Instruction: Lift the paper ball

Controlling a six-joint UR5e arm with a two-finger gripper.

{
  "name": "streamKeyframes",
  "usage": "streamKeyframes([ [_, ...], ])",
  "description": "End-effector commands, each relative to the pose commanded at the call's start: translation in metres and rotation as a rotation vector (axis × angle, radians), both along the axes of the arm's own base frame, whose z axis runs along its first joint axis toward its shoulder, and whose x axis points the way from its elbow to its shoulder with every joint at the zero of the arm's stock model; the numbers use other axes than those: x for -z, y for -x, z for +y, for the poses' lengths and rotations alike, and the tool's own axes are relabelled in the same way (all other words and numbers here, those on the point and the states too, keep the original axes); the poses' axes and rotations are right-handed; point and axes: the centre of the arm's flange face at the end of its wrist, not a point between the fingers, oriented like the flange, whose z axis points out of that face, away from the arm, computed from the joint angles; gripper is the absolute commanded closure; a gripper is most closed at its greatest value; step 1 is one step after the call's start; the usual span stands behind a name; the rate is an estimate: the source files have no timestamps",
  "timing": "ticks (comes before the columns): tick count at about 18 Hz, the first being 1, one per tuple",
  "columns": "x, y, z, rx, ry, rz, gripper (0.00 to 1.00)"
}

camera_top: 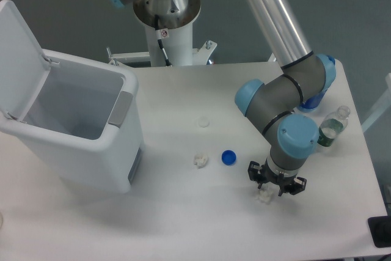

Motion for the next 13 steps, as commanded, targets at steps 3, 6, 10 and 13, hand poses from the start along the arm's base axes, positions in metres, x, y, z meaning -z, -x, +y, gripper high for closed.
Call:
streamKeyframes([
  [3, -0.001, 0.000, 0.000, -0.002, -0.001, 0.001, 0.61],
  [6, -0.005, 0.000, 0.000, 0.000, -0.005, 0.006, 0.80],
  [10, -0.015, 0.000, 0.000, -0.001, -0.013, 0.015, 0.92],
  [13, -0.030, -0.002, -0.003, -0.006, -0.026, 0.027, 0.91],
])
